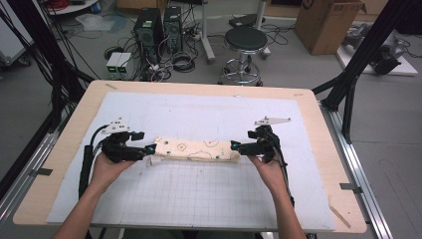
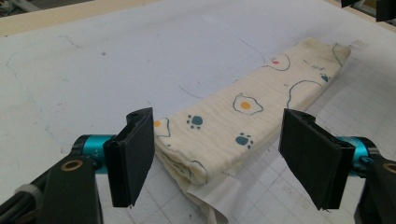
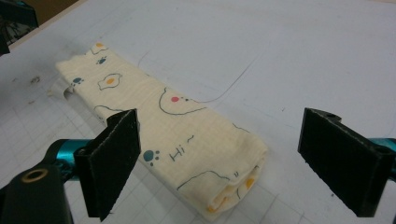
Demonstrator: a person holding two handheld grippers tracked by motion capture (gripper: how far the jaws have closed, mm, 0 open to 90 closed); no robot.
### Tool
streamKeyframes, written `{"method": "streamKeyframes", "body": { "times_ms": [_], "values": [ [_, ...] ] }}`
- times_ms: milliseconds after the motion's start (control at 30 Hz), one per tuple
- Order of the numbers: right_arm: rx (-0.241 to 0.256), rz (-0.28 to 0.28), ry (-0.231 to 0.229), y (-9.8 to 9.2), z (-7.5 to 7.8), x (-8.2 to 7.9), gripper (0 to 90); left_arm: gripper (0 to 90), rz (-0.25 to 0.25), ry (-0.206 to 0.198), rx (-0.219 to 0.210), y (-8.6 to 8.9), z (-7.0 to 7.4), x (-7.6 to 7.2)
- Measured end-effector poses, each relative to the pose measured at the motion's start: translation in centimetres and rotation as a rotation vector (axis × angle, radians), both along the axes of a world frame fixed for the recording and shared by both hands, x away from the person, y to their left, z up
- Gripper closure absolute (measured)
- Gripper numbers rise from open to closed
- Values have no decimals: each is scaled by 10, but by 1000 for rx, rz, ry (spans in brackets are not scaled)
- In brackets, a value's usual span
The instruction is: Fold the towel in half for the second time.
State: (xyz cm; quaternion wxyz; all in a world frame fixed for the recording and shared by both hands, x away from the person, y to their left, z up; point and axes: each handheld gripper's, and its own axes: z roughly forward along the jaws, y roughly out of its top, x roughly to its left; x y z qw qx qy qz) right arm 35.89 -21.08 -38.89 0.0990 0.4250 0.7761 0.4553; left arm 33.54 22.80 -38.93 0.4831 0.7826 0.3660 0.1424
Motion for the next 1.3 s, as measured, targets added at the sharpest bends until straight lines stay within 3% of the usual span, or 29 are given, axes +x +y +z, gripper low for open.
{"method": "streamKeyframes", "body": {
  "times_ms": [1300],
  "values": [
    [-34, 22, -59, -19, -2, -48, 122, 251, -17, -53, 37, 15, -7, -52]
  ]
}}
